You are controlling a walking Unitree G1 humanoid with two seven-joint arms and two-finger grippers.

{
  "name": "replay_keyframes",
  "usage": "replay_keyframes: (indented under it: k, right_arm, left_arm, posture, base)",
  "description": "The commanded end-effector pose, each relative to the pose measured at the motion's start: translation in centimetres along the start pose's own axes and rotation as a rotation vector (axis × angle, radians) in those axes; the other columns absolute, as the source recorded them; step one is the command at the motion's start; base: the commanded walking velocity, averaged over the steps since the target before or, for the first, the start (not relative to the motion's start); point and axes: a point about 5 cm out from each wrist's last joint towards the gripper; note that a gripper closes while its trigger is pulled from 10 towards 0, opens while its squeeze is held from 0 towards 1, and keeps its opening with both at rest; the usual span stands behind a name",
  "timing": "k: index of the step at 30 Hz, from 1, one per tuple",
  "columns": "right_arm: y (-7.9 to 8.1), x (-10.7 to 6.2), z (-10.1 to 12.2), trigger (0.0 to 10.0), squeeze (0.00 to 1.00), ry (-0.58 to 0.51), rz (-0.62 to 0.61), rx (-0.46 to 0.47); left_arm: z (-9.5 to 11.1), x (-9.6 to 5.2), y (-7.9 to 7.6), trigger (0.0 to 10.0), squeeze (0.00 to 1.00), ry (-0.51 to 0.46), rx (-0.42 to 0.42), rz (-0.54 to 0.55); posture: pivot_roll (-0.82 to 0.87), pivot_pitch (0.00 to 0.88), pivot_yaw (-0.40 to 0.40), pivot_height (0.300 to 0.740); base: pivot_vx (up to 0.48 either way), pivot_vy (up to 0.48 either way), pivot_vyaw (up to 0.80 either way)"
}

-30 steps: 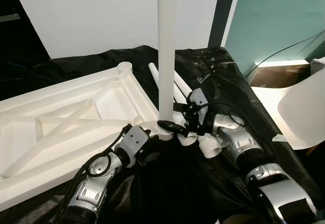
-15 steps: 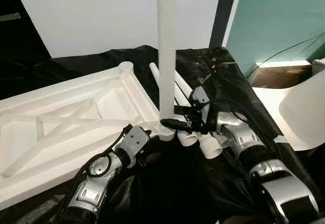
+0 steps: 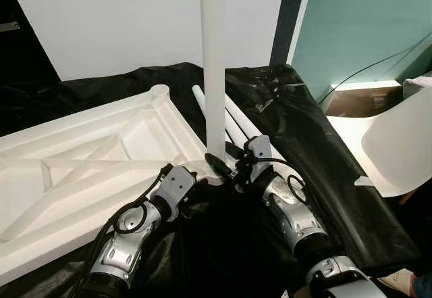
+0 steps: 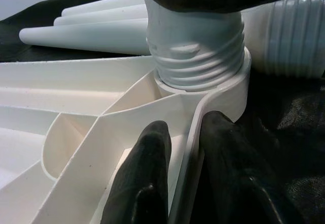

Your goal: Building children table

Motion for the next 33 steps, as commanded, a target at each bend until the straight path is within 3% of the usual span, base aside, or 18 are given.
replay_keyframes:
  k: [1, 3, 4, 5, 6, 8, 9, 11, 12, 13, 17, 21, 27, 28, 29, 30, 33]
  right_arm:
    - [-2.5, -0.8, 1.0, 0.0, 0.00, -0.032, -0.203, -0.019]
    - [-1.9, -0.9, 0.8, 0.0, 0.00, -0.021, -0.197, -0.015]
    - [-1.7, -0.8, 0.8, 7.4, 1.00, -0.022, -0.186, -0.003]
    - [-1.7, -0.8, 0.8, 7.4, 1.00, -0.022, -0.186, -0.003]
    - [-1.5, -0.6, 0.8, 10.0, 1.00, -0.023, -0.156, 0.004]
    - [-1.4, -0.4, 0.8, 10.0, 1.00, -0.019, -0.120, 0.011]
    - [-0.9, 0.1, 0.6, 10.0, 0.58, 0.017, -0.010, 0.009]
    - [-0.8, 0.3, 0.6, 10.0, 0.58, 0.029, 0.041, 0.009]
    - [-0.7, 0.4, 0.6, 10.0, 0.00, 0.040, 0.095, 0.004]
    - [-0.7, 0.4, 0.6, 10.0, 0.00, 0.040, 0.095, 0.004]
    - [-1.6, 0.8, 1.0, 10.0, 0.00, 0.122, 0.303, 0.016]
    - [-2.5, 0.9, 1.5, 10.0, 0.00, 0.155, 0.402, -0.016]
    - [-3.6, 1.3, 2.2, 10.0, 0.00, 0.175, 0.455, -0.065]
    - [-3.8, 1.4, 2.3, 8.9, 0.00, 0.186, 0.472, -0.072]
    - [-3.8, 1.4, 2.3, 8.9, 0.00, 0.186, 0.472, -0.072]
    - [-4.0, 1.7, 2.6, 0.0, 0.00, 0.196, 0.529, -0.071]
    - [-4.0, 1.8, 2.7, 0.0, 0.00, 0.206, 0.563, -0.069]
  left_arm:
    - [-2.5, -0.1, -2.9, 10.0, 0.00, 0.099, -0.061, -0.124]
    - [-2.5, -0.1, -3.0, 10.0, 0.00, 0.096, -0.063, -0.122]
    - [-2.5, -0.1, -3.1, 10.0, 0.00, 0.095, -0.068, -0.121]
    - [-2.5, -0.1, -3.1, 10.0, 0.00, 0.095, -0.068, -0.121]
    - [-2.6, -0.1, -3.3, 10.0, 0.00, 0.096, -0.071, -0.122]
    - [-2.7, -0.2, -3.5, 10.0, 0.00, 0.097, -0.075, -0.124]
    - [-2.8, -0.3, -3.6, 10.0, 0.00, 0.099, -0.078, -0.127]
    - [-2.8, -0.3, -3.6, 10.0, 0.00, 0.100, -0.078, -0.126]
    - [-2.7, -0.2, -3.6, 10.0, 0.00, 0.099, -0.079, -0.125]
    - [-2.7, -0.2, -3.6, 10.0, 0.00, 0.099, -0.079, -0.125]
    - [-2.6, -0.1, -3.6, 10.0, 0.00, 0.094, -0.078, -0.122]
    - [-2.6, 0.0, -3.7, 10.0, 0.00, 0.094, -0.078, -0.124]
    - [-2.6, -0.1, -3.7, 10.0, 0.00, 0.091, -0.088, -0.128]
    - [-2.6, -0.2, -3.8, 10.0, 0.00, 0.089, -0.097, -0.136]
    - [-2.6, -0.2, -3.8, 10.0, 0.00, 0.089, -0.097, -0.136]
    - [-2.7, -0.7, -4.1, 10.0, 0.00, 0.089, -0.108, -0.161]
    - [-2.8, -0.9, -4.1, 10.0, 0.00, 0.096, -0.104, -0.162]
  posture:
    - [0.16, 0.000, -0.020, 0.740]
    - [0.16, 0.000, -0.020, 0.740]
    - [0.16, 0.000, -0.020, 0.740]
    - [0.16, 0.000, -0.020, 0.740]
    - [0.16, 0.000, -0.015, 0.740]
    - [0.16, 0.000, -0.015, 0.740]
    - [0.16, 0.000, -0.015, 0.740]
    - [0.16, 0.000, -0.017, 0.740]
    - [0.16, 0.000, -0.017, 0.740]
    - [0.16, 0.000, -0.017, 0.740]
    - [0.16, 0.000, -0.019, 0.740]
    - [0.16, 0.000, -0.020, 0.740]
    - [0.16, 0.000, -0.025, 0.740]
    - [0.17, 0.000, -0.025, 0.740]
    - [0.17, 0.000, -0.025, 0.740]
    - [0.17, 0.000, -0.026, 0.740]
    - [0.17, 0.000, -0.026, 0.740]
  base:
    - [0.000, 0.000, 0.00]
    - [0.000, 0.000, 0.00]
    - [0.000, 0.000, 0.00]
    - [0.000, 0.000, 0.00]
    - [0.000, 0.000, 0.00]
    - [0.000, 0.000, 0.00]
    - [0.000, 0.000, 0.00]
    - [0.000, 0.000, 0.00]
    - [0.000, 0.000, 0.00]
    - [0.000, 0.000, 0.00]
    - [0.000, 0.000, 0.00]
    - [0.000, 0.000, 0.00]
    - [0.000, 0.000, 0.00]
    - [0.000, 0.000, 0.00]
    - [0.000, 0.000, 0.00]
    - [0.000, 0.000, 0.00]
    - [0.000, 0.000, 0.00]
Point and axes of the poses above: a point about 5 cm out from each wrist's last joint towards the gripper, its own x axis pointing out of the wrist towards the gripper, its own z axis along the axis of the wrist's last joint, y = z × x
